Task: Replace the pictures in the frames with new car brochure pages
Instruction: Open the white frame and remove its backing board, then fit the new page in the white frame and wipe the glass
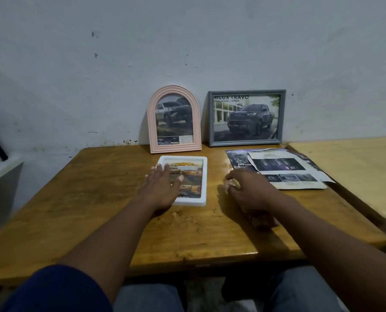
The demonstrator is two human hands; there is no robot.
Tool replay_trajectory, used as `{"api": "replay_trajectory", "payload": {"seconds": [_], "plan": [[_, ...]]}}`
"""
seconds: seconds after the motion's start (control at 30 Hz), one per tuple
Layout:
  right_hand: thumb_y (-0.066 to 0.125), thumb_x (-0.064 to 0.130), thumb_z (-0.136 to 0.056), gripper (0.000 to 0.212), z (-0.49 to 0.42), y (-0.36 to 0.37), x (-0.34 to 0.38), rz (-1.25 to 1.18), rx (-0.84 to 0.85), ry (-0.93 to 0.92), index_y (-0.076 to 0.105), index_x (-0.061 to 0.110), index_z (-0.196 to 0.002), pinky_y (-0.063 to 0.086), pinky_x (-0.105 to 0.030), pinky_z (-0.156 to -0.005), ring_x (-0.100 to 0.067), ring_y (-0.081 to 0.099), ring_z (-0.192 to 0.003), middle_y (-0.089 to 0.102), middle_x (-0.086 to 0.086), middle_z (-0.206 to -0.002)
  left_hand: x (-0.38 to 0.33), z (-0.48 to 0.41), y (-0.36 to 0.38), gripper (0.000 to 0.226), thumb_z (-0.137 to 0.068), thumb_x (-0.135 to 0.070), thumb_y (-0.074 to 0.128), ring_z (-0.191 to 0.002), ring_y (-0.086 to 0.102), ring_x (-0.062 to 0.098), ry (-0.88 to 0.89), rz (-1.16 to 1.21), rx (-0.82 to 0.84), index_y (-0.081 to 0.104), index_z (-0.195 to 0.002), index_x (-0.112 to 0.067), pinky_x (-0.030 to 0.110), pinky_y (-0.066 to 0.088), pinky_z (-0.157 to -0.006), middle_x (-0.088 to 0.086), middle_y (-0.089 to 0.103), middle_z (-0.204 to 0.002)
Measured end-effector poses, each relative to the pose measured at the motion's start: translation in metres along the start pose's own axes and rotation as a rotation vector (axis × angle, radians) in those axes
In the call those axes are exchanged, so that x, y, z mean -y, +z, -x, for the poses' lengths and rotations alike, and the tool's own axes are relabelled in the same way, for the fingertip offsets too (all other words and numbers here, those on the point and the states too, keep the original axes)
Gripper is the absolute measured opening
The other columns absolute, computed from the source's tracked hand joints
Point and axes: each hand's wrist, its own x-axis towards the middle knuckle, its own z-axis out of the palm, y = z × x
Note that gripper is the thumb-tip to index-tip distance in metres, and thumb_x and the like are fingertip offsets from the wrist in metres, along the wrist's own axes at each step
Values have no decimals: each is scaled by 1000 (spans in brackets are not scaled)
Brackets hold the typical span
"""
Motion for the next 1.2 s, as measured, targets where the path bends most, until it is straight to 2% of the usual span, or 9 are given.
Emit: {"api": "replay_trajectory", "payload": {"seconds": [0.2,0.3,0.4,0.53,0.7,0.87,1.03,1.13,1.2], "plan": [[40,51,-98,50,47,21,-24,116,18,112,42,27,-142,32,-50,-111,-24,35,-138,40,-3,-151,-16,16,7,73,-103,-59,28,-156,-8,26,10,72,3,6,-163,-22,46,0,-123,6,-2,-170],[36,41,-102,40,52,35,-23,67,-116,81,50,22,-135,39,-45,-103,-24,40,-132,50,-4,-142,-23,21,4,71,-105,-56,29,-156,-8,26,7,141,24,6,-162,-23,46,0,-123,5,-3,-170],[46,24,-100,30,45,30,-13,81,-143,5,57,19,-127,45,-38,-90,-23,49,-114,59,-5,-126,-17,20,-1,71,-104,-57,28,-156,-7,25,-2,158,-2,7,-163,-22,46,2,-123,5,-3,-170],[73,10,-79,47,18,13,8,68,-61,-32,59,23,-121,49,-30,-81,-19,53,-104,56,0,-118,6,6,-12,70,-104,-57,27,-155,-9,25,-14,161,-36,7,-163,-23,49,3,-125,4,-3,-170],[74,8,-83,35,-51,-7,51,-160,-85,-117,63,22,-113,59,-38,-73,-19,60,-90,56,2,-107,32,-12,-25,66,-106,-52,28,-155,-8,23,-66,129,-87,10,-162,-23,46,3,-124,2,0,-170],[67,13,-88,29,-130,12,91,-135,-75,-304,66,24,-115,52,-35,-82,-21,57,-100,57,0,-113,50,-35,-25,63,-108,-44,28,-156,-4,23,-52,43,-64,10,-162,-17,43,4,-125,3,3,-170],[74,12,-77,45,-172,53,112,-100,20,-402,65,23,-119,49,-37,-92,-21,54,-109,56,-1,-121,66,-48,-20,60,-109,-40,26,-156,0,20,-19,-37,-23,11,-162,-17,40,3,-124,2,7,-170],[63,16,-86,36,-176,77,112,-109,17,-528,65,20,-122,46,-37,-95,-24,54,-116,61,-3,-124,69,-51,-20,57,-109,-39,23,-156,1,17,15,-48,-42,12,-162,-19,37,2,-123,0,9,-169],[49,24,-94,39,-175,88,107,-42,-9,-590,60,22,-132,36,-44,-110,-25,42,-136,58,0,-138,71,-51,-19,57,-109,-39,22,-156,1,16,24,-71,-50,12,-162,-20,38,1,-124,0,9,-169]]}}
